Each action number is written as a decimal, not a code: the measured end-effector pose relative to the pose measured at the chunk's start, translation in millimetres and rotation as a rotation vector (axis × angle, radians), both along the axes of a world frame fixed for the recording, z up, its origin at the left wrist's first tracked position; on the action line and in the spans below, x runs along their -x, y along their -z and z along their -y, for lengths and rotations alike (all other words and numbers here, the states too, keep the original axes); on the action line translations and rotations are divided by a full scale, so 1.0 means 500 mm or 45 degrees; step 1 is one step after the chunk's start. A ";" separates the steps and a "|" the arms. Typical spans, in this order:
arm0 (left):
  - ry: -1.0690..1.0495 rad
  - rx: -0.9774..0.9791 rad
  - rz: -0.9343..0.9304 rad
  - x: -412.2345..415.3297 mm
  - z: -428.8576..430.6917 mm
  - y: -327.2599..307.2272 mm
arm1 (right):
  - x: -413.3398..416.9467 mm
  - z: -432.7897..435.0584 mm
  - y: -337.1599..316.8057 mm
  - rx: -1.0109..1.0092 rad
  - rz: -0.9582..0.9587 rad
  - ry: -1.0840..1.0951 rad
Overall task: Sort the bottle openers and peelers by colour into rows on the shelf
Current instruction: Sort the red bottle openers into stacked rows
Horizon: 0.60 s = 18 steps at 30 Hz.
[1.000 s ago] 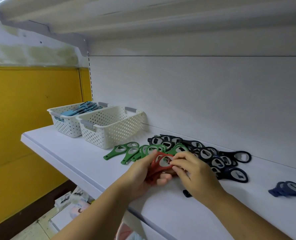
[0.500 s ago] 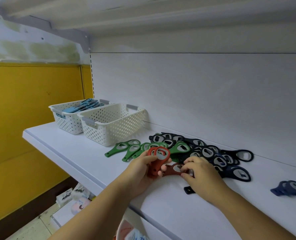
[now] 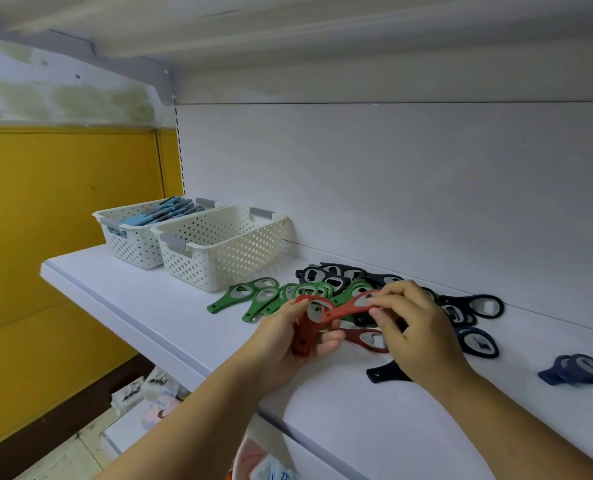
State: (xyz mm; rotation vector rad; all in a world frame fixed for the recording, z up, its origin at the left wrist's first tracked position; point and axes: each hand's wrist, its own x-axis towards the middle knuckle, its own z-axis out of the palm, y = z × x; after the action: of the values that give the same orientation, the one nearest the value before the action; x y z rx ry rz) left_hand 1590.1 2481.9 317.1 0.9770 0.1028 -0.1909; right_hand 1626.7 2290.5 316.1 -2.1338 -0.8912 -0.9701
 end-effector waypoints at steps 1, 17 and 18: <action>0.029 -0.056 0.030 0.003 0.002 -0.001 | 0.005 -0.007 0.000 0.039 0.011 -0.072; -0.019 -0.243 0.193 0.014 0.005 0.005 | -0.006 0.006 0.021 0.594 -0.657 0.504; -0.019 -0.245 0.196 0.014 0.005 0.005 | -0.004 0.003 0.020 0.583 -0.656 0.496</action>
State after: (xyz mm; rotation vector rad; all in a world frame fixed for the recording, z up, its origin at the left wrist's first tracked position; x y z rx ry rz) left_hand 1583.1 2479.3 314.4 1.1790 -0.0129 -0.0927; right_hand 1628.6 2289.1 306.3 -2.8360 -0.4727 -0.3504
